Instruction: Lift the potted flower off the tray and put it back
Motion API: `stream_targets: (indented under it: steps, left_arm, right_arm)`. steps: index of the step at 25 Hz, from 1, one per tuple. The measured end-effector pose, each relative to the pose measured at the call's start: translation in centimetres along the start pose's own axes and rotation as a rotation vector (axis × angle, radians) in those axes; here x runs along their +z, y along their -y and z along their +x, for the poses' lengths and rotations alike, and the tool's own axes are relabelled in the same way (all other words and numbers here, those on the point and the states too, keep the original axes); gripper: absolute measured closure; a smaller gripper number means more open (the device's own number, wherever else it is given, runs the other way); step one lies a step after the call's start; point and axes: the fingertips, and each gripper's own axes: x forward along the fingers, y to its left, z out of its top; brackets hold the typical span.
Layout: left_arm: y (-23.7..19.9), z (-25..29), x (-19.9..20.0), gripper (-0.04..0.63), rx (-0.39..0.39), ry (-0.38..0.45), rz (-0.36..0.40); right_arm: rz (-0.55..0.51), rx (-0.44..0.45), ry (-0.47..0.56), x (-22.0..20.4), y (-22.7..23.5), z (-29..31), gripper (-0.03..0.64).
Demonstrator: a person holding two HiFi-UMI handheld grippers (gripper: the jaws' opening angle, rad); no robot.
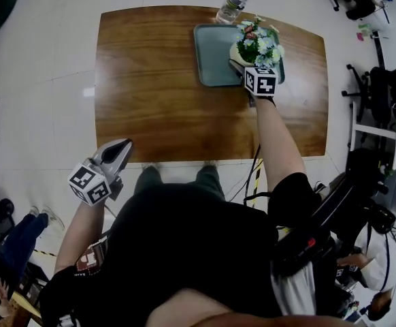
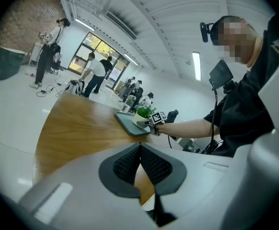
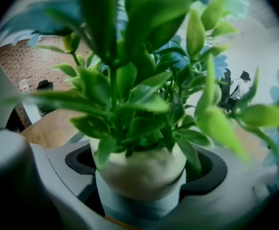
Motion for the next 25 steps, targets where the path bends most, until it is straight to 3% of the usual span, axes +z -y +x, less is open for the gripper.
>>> stream_targets:
  steps: [6,7,12,16,19,25]
  left_arm:
    - [-0.2,-0.1,-0.1,0.595,-0.006,0.007,0.000]
    - [-0.1,0.1,0.2,0.595,-0.008,0.010,0.004]
    - [1.1,0.0,1.6,0.595,-0.016,0.042,0.016]
    - [2.8,0.0,3.3,0.595,-0.035,0.080,0.037]
    - [4.2,0.9,5.5,0.595,-0.063,0.125,0.072]
    - [7.3,0.7,9.8,0.595,-0.105,0.206,0.130]
  right_arm:
    - [0.043,0.014,-0.041,-1.3,-0.2,1.3,0.074]
    - [0.038,0.016,-0.060,-1.4,-0.1,1.1,0.044]
    - [0.084,0.055,-0.085,-4.5,-0.9,-3.1,0.020]
    - [0.126,0.149,-0.072,-9.0,-4.0,-9.4,0.066]
    - [0.161,0.235,-0.015,-9.3,-6.0,-14.8,0.116]
    - [0.254,0.462,0.258,-2.4,-10.8,-25.6,0.297]
